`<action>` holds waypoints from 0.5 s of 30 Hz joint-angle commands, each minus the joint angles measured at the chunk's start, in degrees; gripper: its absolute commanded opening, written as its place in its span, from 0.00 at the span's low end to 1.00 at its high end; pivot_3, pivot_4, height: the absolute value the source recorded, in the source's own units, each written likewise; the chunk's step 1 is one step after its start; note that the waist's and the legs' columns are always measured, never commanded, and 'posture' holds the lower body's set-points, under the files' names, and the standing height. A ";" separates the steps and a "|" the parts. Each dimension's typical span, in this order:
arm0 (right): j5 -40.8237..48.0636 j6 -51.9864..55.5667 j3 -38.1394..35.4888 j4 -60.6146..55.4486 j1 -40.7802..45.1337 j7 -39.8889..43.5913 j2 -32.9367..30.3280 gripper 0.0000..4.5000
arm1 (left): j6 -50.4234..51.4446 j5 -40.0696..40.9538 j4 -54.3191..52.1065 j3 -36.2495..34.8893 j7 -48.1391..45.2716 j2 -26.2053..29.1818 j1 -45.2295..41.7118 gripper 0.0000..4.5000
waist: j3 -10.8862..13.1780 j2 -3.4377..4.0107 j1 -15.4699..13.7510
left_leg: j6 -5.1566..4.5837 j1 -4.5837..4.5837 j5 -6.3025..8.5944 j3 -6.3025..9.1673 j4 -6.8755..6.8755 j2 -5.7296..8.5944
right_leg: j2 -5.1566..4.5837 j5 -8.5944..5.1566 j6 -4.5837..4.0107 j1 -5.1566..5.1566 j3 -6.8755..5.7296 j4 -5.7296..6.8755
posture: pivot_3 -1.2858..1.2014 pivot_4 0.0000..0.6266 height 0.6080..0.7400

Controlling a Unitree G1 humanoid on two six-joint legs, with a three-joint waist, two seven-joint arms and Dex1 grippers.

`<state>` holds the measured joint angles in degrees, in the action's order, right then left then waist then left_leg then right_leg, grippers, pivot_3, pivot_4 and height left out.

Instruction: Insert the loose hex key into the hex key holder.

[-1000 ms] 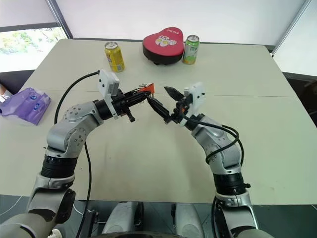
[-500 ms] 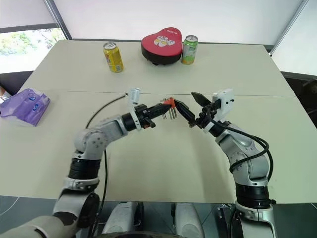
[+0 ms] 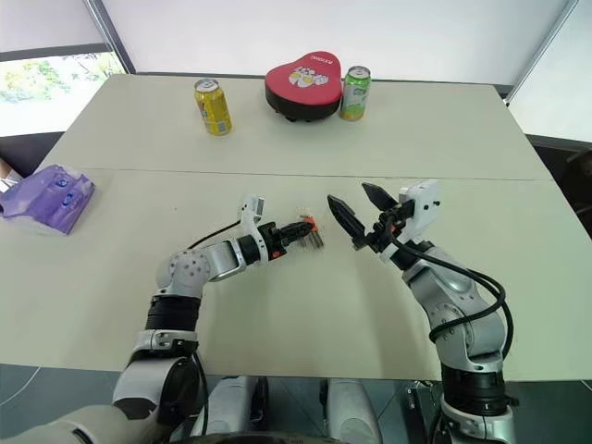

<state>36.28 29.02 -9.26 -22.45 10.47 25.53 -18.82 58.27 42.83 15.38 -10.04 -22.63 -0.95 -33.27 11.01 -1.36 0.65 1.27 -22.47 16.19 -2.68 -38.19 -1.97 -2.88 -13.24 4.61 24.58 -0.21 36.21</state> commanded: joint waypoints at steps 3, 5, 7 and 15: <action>0.13 -1.04 -0.34 -3.08 -0.58 0.33 -0.79 1.00 | -0.46 -1.65 -3.17 2.53 -1.50 1.91 1.04 0.95 | -0.09 0.00 -0.05 | 0.00 0.06 0.00 -0.01 -0.01 0.02 | -0.01 0.00 -0.01 -0.09 0.00 -0.01 | 0.52 0.24 1.00; -0.82 -0.78 -0.20 -2.98 -1.10 2.01 -3.15 1.00 | -1.42 -3.31 -8.52 5.79 -4.25 5.69 2.35 0.98 | -0.10 0.01 0.15 | 0.00 0.08 0.00 -0.01 -0.02 0.02 | -0.01 -0.01 -0.01 -0.12 0.00 -0.01 | 0.52 0.24 1.00; -1.69 -0.70 0.02 -2.69 -1.48 3.66 -5.59 1.00 | -2.16 -4.22 -12.97 8.35 -6.48 9.05 3.77 0.98 | -0.11 0.01 0.46 | 0.00 0.12 0.00 0.01 0.01 0.00 | 0.03 -0.01 -0.02 -0.10 0.05 0.00 | 0.52 0.24 1.00; -13.70 -5.42 5.94 0.24 -4.94 21.38 -29.03 1.00 | -3.79 -3.06 -31.34 9.94 -19.61 28.57 10.21 0.98 | -0.10 0.04 -0.08 | 0.00 0.05 0.00 0.01 0.03 -0.03 | 0.03 -0.03 -0.05 -0.02 0.05 -0.05 | 0.52 0.24 1.00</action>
<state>25.01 26.35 -3.76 -21.96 5.38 43.27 -46.11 56.24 39.30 -12.26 0.54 -39.64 26.52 -23.11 10.91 -1.32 0.57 1.27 -22.41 16.19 -2.68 -38.17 -1.99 -2.85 -13.36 4.40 24.51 -0.17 36.13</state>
